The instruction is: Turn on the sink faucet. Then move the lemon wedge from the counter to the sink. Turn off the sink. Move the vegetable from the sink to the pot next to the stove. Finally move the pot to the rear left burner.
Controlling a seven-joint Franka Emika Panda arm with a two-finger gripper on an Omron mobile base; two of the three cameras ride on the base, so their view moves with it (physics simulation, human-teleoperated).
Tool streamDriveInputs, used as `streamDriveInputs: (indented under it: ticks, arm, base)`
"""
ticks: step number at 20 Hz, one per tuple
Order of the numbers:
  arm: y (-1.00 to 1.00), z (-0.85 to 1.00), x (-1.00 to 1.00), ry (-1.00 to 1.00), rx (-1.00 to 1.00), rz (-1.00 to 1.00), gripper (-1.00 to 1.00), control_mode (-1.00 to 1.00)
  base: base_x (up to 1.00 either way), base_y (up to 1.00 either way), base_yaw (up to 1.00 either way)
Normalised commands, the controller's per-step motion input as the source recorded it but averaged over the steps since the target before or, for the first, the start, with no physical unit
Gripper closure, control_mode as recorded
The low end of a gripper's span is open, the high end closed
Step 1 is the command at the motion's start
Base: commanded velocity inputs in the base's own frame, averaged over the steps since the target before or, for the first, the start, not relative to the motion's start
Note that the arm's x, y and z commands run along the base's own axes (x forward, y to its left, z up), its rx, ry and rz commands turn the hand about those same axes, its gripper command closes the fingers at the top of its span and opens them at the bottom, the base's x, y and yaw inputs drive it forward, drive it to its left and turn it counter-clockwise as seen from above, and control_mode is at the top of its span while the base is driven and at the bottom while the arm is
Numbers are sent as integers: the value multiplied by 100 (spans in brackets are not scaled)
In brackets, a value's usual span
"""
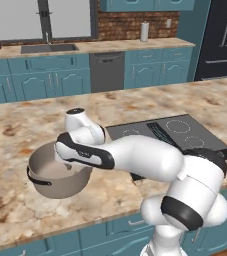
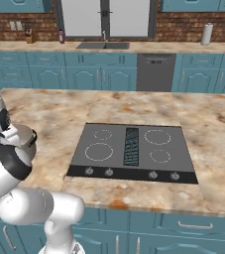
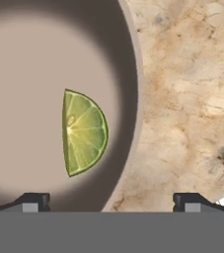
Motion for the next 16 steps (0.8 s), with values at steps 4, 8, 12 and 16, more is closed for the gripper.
streamDriveInputs:
  ticks: [4,8,12,16]
  arm:
    - [-3,-8,2,0,-3,-10,-100,-100]
    - [0,-7,9,0,-3,-12,-100,-100]
    - [0,-12,20,3,-4,-12,-100,-100]
    - [0,-14,31,9,-6,-10,-100,-100]
  base:
    - [0,0,0]
    - [0,0,0]
    - [0,0,0]
    - [0,0,0]
